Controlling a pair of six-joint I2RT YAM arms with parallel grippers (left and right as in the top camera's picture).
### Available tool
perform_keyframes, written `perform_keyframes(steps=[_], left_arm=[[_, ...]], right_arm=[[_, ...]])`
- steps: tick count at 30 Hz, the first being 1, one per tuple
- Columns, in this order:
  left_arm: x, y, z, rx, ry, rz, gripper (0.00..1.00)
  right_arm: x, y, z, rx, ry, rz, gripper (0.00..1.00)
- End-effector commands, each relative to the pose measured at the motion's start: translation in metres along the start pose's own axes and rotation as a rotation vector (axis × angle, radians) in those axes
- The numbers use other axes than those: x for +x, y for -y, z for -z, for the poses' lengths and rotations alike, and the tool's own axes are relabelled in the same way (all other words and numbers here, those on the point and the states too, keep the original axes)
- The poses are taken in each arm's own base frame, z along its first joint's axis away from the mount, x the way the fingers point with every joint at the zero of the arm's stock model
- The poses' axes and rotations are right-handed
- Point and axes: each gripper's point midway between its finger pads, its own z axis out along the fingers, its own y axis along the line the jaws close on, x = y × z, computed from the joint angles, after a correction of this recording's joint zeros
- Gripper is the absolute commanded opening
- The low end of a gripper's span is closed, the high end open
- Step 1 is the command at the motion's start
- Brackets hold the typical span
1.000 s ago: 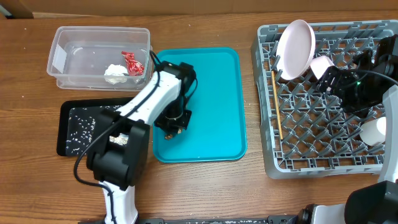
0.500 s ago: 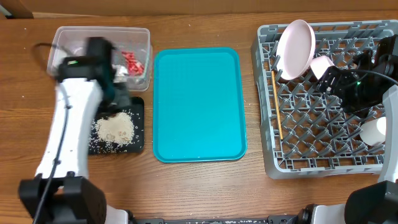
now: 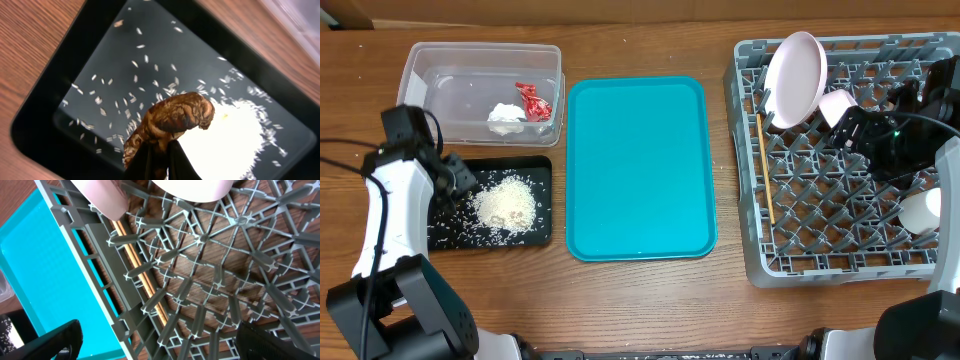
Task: Sort waste into correct bins and load items into the dishwasher
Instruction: 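Carry the scrap with the left gripper and drop it on the black tray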
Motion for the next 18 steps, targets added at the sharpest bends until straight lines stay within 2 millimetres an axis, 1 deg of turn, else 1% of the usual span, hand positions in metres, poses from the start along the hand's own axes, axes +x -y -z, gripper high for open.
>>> perform_keyframes(steps=[1, 5, 7, 10, 13, 14, 15, 16, 18], left_arm=[[0.012, -0.008, -0.020, -0.015, -0.011, 0.022, 0.04], [0.021, -0.010, -0.037, -0.011, 0.000, 0.024, 0.04], [0.025, -0.011, -0.042, -0.012, -0.001, 0.023, 0.05], [0.029, -0.012, -0.046, -0.012, -0.003, 0.023, 0.12], [0.031, -0.012, -0.046, -0.013, -0.006, 0.023, 0.13], [0.031, -0.012, -0.046, -0.013, -0.007, 0.023, 0.15], [0.031, -0.012, -0.046, -0.013, -0.006, 0.023, 0.19], [0.031, -0.012, -0.046, -0.013, -0.006, 0.023, 0.26], [0.031, -0.012, -0.046, -0.013, -0.007, 0.023, 0.45]], right_arm=[[0.001, -0.001, 0.000, -0.002, 0.004, 0.007, 1.00], [0.001, -0.001, 0.000, -0.002, 0.004, 0.006, 1.00], [0.001, -0.001, 0.000, -0.002, 0.004, 0.007, 1.00], [0.001, -0.001, 0.000, -0.002, 0.004, 0.007, 1.00], [0.001, -0.001, 0.000, -0.002, 0.004, 0.007, 1.00], [0.001, -0.001, 0.000, -0.002, 0.004, 0.007, 1.00], [0.001, -0.001, 0.000, -0.002, 0.004, 0.007, 1.00], [0.001, -0.001, 0.000, -0.002, 0.004, 0.007, 1.00], [0.001, -0.001, 0.000, -0.002, 0.004, 0.007, 1.00]])
